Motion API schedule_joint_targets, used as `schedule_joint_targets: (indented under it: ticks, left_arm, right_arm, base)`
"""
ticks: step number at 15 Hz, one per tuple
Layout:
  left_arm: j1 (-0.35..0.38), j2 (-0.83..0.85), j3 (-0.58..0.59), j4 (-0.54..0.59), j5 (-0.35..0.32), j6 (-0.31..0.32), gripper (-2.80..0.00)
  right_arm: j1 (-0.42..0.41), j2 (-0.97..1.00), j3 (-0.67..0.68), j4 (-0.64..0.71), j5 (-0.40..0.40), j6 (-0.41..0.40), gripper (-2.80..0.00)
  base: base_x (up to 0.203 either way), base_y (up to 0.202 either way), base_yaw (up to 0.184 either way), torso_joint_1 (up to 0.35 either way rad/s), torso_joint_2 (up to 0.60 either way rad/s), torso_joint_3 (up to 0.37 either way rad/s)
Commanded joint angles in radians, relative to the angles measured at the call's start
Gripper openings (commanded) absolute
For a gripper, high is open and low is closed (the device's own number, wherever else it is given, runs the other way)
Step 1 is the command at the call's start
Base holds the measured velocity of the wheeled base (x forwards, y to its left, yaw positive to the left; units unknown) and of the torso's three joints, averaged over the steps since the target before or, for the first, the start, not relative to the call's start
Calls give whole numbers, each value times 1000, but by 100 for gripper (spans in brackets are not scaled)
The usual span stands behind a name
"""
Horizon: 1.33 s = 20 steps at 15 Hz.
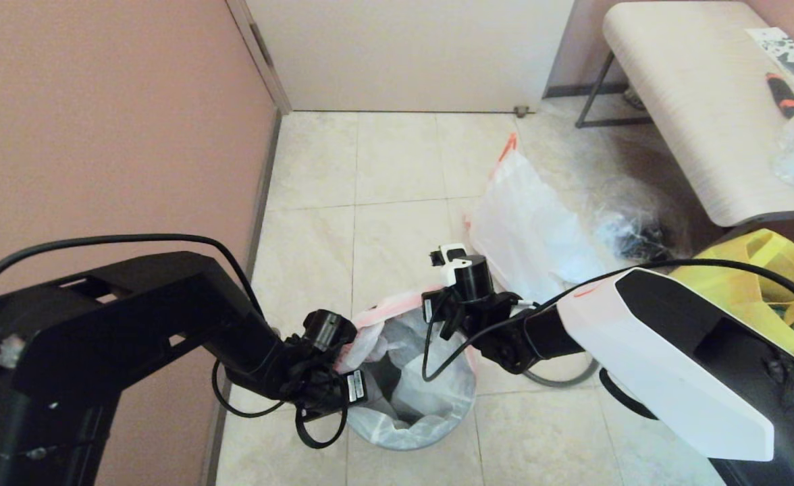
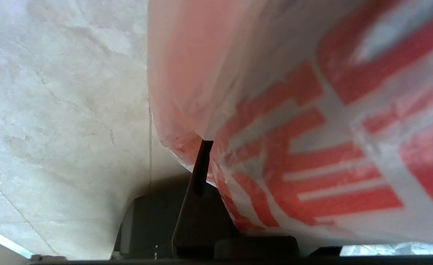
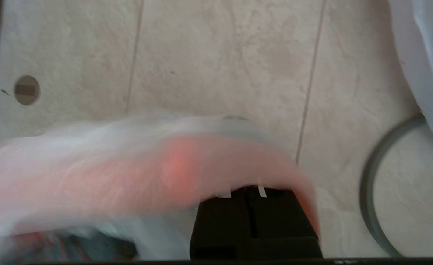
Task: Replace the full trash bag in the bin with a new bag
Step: Put the new garbage bag on the trash can
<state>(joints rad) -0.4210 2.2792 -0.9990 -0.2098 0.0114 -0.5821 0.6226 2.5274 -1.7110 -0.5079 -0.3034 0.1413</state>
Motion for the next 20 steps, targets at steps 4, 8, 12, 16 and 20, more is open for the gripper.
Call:
schedule_joint_targets:
  ticks: [4,8,12,16,20]
  left_arm:
    - [-17,0,66,-136,-2,48,-280]
    - [-20,7,71,-148,-1,61,-280]
    - [-29,-1,140,-231,-7,114,-280]
    - [-25,1,277,-616,-10,140,-280]
    - [68,75,315,-925,37,173,-280]
  right_arm:
    - [8,74,-185,101,20,0,-280]
    - [12,91,-257,180,102,-2,-280]
    - [17,83,-257,183,163,-2,-280]
    - [-31,89,-257,220,210,-25,-280]
    - [-107,51,-251,282,289,-8,-280]
  base:
    - [0,0,0,0,0,0]
    - [0,0,0,0,0,0]
    - [0,0,0,0,0,0]
    - [0,0,0,0,0,0]
    - [0,0,0,0,0,0]
